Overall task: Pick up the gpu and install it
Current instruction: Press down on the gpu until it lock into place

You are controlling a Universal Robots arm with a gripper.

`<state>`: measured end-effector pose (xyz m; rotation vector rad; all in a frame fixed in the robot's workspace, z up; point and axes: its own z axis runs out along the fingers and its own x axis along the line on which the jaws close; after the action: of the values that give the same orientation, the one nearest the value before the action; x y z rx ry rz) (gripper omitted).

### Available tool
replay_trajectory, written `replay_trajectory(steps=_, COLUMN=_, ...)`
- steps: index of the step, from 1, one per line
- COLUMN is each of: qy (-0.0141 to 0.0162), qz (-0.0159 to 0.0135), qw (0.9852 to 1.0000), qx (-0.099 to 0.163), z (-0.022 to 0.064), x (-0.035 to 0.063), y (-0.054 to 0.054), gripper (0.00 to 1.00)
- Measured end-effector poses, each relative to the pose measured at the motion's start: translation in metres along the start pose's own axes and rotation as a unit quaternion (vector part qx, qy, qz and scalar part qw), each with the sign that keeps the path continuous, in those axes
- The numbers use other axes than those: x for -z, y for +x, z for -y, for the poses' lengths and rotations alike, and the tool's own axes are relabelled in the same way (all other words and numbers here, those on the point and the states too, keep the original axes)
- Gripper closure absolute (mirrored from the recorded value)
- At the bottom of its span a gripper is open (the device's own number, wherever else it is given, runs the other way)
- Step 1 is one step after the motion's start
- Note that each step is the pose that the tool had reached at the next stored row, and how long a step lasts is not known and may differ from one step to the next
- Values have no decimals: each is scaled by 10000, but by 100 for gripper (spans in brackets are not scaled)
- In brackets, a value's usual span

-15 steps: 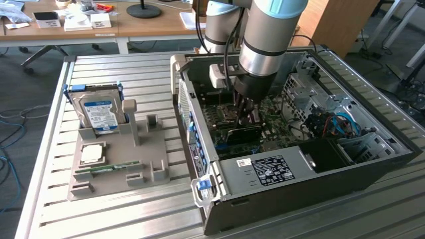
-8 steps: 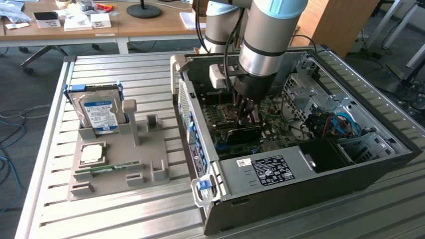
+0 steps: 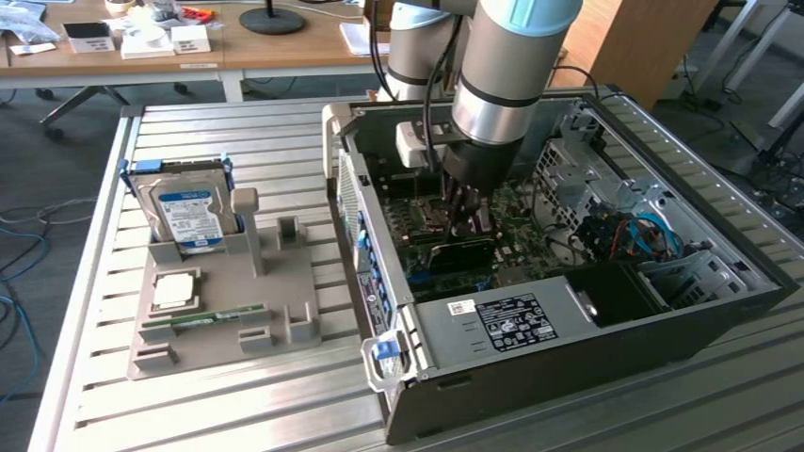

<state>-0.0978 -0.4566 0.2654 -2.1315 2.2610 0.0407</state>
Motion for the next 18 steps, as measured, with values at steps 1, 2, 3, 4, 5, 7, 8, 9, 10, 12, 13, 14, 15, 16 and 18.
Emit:
replay_trajectory(steps=1, qy=0, qz=0, qw=10000, qx=0, z=0, x=0, y=0, gripper=89)
replay_trajectory(steps=2, qy=0, qz=0, qw=10000, qx=0, z=0, x=0, y=0, gripper=89)
replay_trajectory(steps=3, qy=0, qz=0, qw=10000, qx=0, z=0, x=0, y=0, gripper=89)
replay_trajectory(steps=4, qy=0, qz=1, qw=10000, qx=0, z=0, x=-3, y=0, gripper=89)
replay_trajectory(steps=5, qy=1, qz=2, qw=10000, qx=0, z=0, x=-8, y=0, gripper=89)
replay_trajectory(steps=7, qy=0, qz=0, qw=10000, qx=0, z=0, x=-9, y=0, gripper=89)
replay_trajectory(steps=8, qy=0, qz=0, qw=10000, qx=0, z=0, x=-9, y=0, gripper=89)
replay_trajectory(steps=9, qy=0, qz=0, qw=10000, qx=0, z=0, x=-10, y=0, gripper=89)
replay_trajectory(steps=10, qy=0, qz=0, qw=10000, qx=0, z=0, x=-9, y=0, gripper=89)
replay_trajectory(steps=12, qy=1, qz=1, qw=10000, qx=0, z=0, x=-11, y=-3, gripper=89)
replay_trajectory(steps=13, qy=0, qz=0, qw=10000, qx=0, z=-7, x=-12, y=-35, gripper=89)
replay_trajectory(steps=14, qy=0, qz=0, qw=10000, qx=0, z=-7, x=-12, y=-35, gripper=89)
replay_trajectory(steps=15, qy=0, qz=0, qw=10000, qx=0, z=-7, x=-12, y=-35, gripper=89)
replay_trajectory(steps=16, qy=0, qz=0, qw=10000, qx=0, z=-7, x=-12, y=-36, gripper=89)
replay_trajectory(steps=18, qy=0, qz=1, qw=10000, qx=0, z=-7, x=-12, y=-35, gripper=89)
